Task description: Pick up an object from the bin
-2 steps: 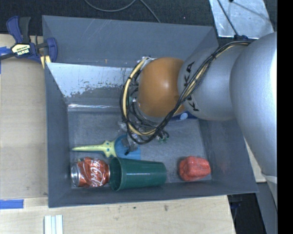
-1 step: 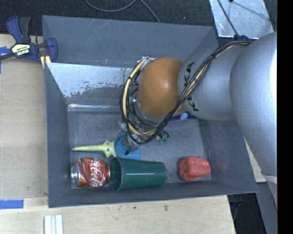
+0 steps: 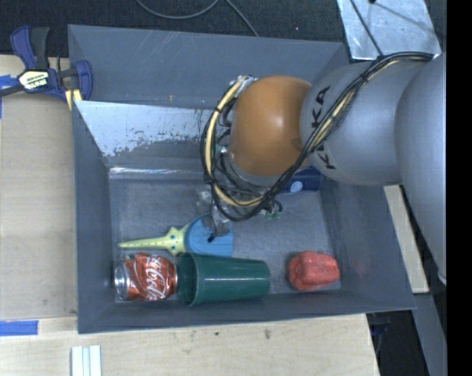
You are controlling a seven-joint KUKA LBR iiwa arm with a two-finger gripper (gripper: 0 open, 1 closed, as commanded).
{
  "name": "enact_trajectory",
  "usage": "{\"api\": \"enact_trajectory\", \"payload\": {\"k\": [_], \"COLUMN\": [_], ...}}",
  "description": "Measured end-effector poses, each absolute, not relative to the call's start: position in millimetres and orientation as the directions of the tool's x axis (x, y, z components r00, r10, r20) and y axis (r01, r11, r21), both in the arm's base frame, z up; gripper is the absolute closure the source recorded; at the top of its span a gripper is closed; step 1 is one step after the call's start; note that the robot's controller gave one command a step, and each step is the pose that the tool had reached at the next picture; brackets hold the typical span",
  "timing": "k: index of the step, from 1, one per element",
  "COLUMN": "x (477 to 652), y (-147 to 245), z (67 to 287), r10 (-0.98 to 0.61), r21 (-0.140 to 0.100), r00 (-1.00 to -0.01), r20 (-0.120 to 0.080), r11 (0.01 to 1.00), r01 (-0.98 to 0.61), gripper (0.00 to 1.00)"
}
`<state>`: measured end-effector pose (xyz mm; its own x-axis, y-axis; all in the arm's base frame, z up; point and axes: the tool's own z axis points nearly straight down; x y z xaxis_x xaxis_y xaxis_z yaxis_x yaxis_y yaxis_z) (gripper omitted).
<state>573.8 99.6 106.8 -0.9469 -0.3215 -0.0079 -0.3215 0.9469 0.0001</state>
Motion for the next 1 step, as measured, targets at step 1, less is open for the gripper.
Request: {"api": "enact_trajectory", "payload": {"k": [1], "x": [581.4], "y": [92.6], "z": [149.4], "r10": [-0.322], "r21": [-0.002], "r00": [-0.946], "r20": [-0.02], "r11": [0.947], "r01": [-0.322], "gripper": [1.0]}}
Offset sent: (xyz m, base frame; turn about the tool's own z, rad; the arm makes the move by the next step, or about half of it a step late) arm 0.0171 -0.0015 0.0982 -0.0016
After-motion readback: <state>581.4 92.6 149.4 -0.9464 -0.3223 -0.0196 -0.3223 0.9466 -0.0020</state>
